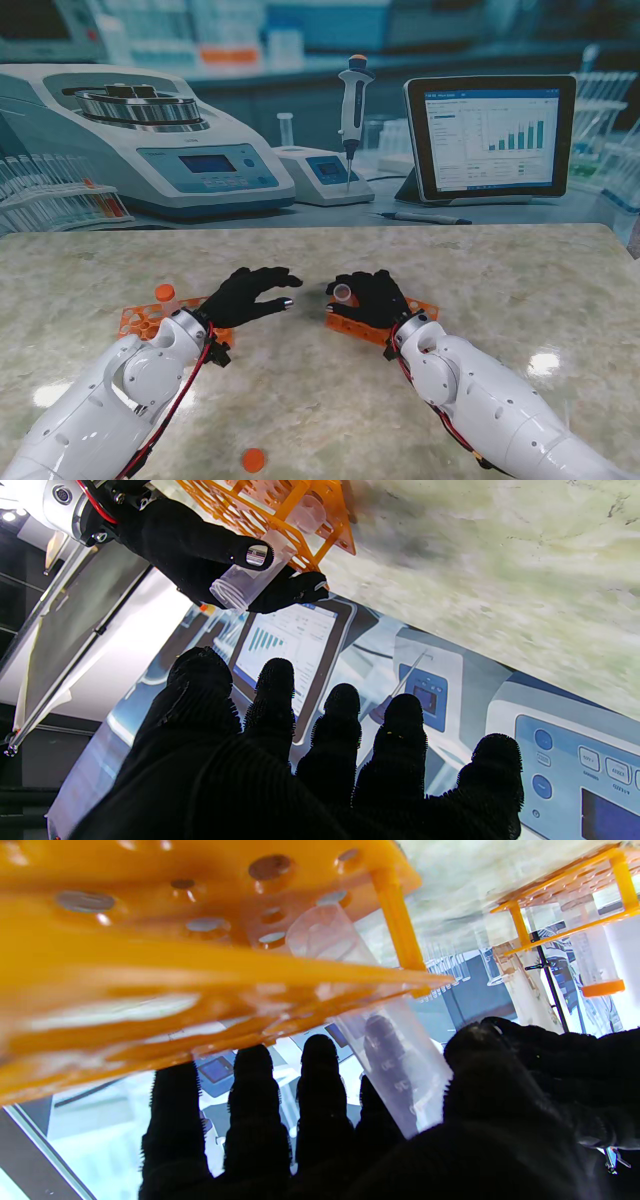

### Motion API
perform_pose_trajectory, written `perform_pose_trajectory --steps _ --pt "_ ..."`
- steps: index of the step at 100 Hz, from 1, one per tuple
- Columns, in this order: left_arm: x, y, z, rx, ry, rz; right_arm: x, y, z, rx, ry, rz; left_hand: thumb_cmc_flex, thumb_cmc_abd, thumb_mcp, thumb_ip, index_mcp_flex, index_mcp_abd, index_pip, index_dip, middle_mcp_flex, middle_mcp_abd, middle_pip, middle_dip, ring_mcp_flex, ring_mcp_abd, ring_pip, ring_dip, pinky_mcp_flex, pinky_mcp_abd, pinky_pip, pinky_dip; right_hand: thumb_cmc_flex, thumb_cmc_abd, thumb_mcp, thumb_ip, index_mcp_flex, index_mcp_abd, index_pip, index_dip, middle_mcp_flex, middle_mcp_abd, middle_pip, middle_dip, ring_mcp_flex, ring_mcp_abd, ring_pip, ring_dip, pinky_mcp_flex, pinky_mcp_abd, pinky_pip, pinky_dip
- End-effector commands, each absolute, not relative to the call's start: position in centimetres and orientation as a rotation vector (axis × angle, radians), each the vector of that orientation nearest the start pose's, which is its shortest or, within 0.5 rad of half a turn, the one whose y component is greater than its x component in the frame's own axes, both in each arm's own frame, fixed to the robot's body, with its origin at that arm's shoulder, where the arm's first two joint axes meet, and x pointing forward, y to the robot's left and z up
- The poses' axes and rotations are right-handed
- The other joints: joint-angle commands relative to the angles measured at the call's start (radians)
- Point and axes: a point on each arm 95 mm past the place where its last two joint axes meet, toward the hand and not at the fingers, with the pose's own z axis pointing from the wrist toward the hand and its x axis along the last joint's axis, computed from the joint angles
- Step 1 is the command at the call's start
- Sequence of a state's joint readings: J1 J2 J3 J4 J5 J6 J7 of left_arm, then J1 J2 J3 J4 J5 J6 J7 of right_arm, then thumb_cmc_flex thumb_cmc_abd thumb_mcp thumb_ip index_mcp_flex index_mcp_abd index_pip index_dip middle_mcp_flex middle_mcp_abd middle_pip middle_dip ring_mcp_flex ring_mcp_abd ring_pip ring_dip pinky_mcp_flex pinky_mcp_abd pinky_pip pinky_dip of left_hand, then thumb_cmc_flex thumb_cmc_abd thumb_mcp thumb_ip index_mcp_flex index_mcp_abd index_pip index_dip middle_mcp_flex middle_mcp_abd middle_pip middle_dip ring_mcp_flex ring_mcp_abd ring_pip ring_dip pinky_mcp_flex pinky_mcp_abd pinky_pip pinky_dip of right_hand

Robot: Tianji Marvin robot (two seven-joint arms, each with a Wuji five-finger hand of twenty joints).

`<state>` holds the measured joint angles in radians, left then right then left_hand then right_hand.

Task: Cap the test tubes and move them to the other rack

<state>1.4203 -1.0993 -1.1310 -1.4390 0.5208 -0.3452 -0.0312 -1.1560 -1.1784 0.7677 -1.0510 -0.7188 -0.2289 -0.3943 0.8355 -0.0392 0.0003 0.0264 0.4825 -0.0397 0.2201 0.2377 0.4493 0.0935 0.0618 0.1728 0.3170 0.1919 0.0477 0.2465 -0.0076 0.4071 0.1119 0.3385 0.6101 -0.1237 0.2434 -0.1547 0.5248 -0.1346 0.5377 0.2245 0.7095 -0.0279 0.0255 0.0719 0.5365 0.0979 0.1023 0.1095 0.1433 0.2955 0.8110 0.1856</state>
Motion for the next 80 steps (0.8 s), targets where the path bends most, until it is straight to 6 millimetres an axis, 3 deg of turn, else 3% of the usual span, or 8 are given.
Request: perform_pose_trajectory --steps 1,30,80 --pt "42.5 -2.3 -32.4 -1.422 1.513 -2.011 45.9 6.6 -37.5 1.167 1.494 1.845 -0.002 0.039 -0.013 -0.009 0.008 0.002 -0.012 -0.003 0.013 0.000 -0.016 -0.020 0.007 -0.024 0.004 -0.002 -0.018 -0.018 -0.043 -0.023 0.075 0.159 0.049 0.015 0.003 -0.075 0.012 -0.016 0.005 -0.018 -0.014 -0.008 -0.001 -0.017 -0.028 -0.005 -0.012 -0.009 -0.018 -0.019" --pt "42.5 -2.2 -32.5 -1.422 1.510 -2.011 46.0 6.7 -37.4 1.189 1.486 1.850 0.001 0.039 -0.012 -0.009 0.009 0.002 -0.010 -0.003 0.013 0.000 -0.016 -0.020 0.006 -0.023 0.004 -0.002 -0.018 -0.017 -0.044 -0.023 0.090 0.176 0.011 0.023 -0.021 -0.098 0.008 -0.017 -0.008 -0.006 -0.014 -0.007 -0.015 -0.008 -0.026 -0.003 -0.020 -0.006 -0.025 -0.015" --pt "42.5 -2.2 -32.4 -1.420 1.507 -2.016 45.6 6.4 -35.7 1.158 1.449 1.891 0.001 0.040 -0.012 -0.009 0.010 0.001 -0.009 -0.002 0.015 0.003 -0.015 -0.020 0.008 -0.023 0.005 -0.001 -0.018 -0.018 -0.045 -0.022 0.121 0.183 -0.064 0.026 -0.005 -0.140 0.046 -0.031 0.042 -0.029 0.011 0.004 0.033 -0.013 -0.009 0.007 0.010 0.000 -0.002 0.009"
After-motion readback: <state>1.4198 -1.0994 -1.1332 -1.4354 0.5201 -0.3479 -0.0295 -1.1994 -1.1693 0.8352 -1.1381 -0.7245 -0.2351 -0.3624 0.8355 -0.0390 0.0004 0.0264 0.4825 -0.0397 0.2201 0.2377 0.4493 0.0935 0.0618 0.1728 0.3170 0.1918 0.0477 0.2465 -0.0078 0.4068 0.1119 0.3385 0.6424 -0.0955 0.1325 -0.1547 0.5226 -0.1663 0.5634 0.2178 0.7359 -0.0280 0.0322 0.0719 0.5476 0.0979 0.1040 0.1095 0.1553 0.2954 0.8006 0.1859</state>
